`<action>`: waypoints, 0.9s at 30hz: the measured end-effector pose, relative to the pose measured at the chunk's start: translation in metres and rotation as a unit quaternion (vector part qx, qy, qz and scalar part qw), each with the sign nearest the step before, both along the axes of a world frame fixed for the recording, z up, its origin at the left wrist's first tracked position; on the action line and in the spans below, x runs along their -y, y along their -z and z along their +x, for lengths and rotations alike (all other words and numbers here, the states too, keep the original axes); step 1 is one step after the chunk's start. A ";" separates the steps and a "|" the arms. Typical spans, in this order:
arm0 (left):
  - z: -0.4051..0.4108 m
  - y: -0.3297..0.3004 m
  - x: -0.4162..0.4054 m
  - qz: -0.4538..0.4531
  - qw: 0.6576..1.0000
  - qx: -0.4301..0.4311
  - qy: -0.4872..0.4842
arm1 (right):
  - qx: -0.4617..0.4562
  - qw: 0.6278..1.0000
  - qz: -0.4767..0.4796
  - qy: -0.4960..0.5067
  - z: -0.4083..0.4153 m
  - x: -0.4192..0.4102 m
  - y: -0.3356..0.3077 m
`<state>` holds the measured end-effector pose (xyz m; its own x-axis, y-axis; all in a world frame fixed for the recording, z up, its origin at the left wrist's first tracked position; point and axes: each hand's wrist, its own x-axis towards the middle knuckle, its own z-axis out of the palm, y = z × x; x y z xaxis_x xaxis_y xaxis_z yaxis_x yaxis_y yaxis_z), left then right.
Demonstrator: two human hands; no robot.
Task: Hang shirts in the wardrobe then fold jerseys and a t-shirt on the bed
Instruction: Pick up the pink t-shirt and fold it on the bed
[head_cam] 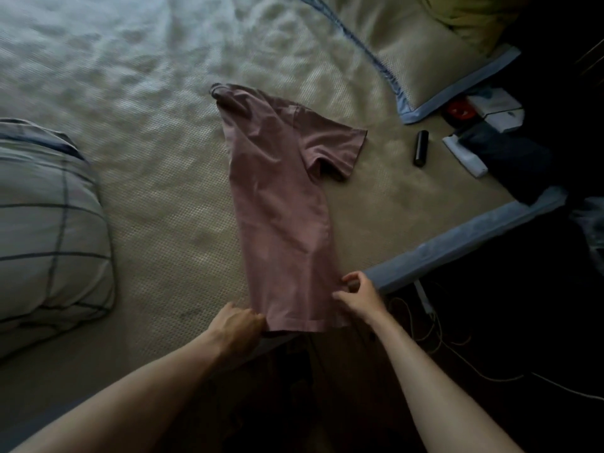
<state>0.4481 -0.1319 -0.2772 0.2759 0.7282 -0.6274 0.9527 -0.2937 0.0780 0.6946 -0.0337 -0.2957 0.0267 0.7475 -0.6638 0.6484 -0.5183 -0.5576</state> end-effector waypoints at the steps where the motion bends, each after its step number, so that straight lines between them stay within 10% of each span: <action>1: 0.000 -0.004 -0.002 -0.010 1.000 0.008 0.000 | -0.011 1.000 0.004 0.014 -0.004 -0.001 -0.002; 10: -0.012 -0.016 -0.073 -0.289 0.953 0.022 -0.085 | -0.137 0.983 -0.115 0.027 -0.047 -0.044 0.003; 14: -0.066 0.002 -0.186 -0.035 0.959 0.074 -0.272 | -0.158 0.977 -0.143 -0.018 -0.048 -0.079 0.014; 20: -0.149 0.027 -0.348 0.157 0.767 0.191 -0.593 | 0.039 0.932 -0.202 -0.298 -0.025 -0.138 0.012; 23: -0.183 0.041 -0.409 0.218 0.677 0.247 -0.658 | -0.180 0.959 -0.211 -0.061 -0.030 -0.216 0.005; 27: -0.207 0.058 -0.466 0.215 0.587 0.334 -0.705 | -0.449 0.792 -0.210 0.356 -0.065 -0.285 0.018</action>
